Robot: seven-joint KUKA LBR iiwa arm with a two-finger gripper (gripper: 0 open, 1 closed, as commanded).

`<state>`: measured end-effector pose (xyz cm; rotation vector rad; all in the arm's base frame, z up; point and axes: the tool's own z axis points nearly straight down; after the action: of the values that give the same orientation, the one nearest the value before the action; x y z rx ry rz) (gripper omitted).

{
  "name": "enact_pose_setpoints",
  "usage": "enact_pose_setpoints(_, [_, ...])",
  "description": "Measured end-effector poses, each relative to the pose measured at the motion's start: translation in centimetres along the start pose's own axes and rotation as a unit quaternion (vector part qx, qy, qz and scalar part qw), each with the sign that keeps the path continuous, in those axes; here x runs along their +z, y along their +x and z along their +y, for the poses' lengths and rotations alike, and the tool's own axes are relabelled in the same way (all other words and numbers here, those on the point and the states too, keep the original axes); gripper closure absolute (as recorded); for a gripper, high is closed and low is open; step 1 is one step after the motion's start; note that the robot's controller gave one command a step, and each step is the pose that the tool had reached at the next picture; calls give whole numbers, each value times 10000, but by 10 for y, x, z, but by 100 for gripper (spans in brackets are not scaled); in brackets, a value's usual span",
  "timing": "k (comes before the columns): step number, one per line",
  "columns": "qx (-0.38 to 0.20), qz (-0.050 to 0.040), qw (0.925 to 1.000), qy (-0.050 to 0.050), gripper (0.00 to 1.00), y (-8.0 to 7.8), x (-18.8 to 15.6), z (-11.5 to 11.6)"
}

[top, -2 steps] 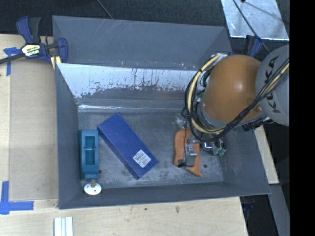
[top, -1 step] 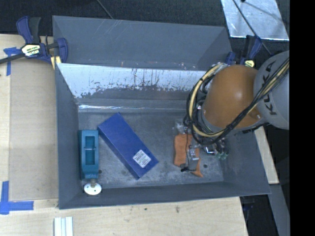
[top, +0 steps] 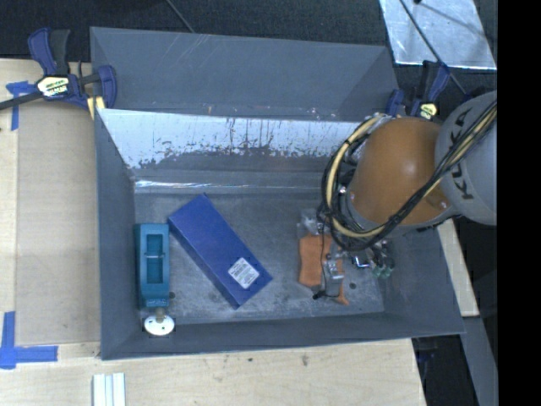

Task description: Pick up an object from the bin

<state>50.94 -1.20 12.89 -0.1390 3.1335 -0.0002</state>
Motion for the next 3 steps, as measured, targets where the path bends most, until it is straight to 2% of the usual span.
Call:
enact_pose_setpoints(1, [-413, -6, 9991, 6, 0, -33, 43, -7])
enact_pose_setpoints(2, [373, 16, 9993, 1, 100, 2, 51, -27])
enact_pose_setpoints(3, [373, 16, 9993, 1, 100, 2, 51, -27])
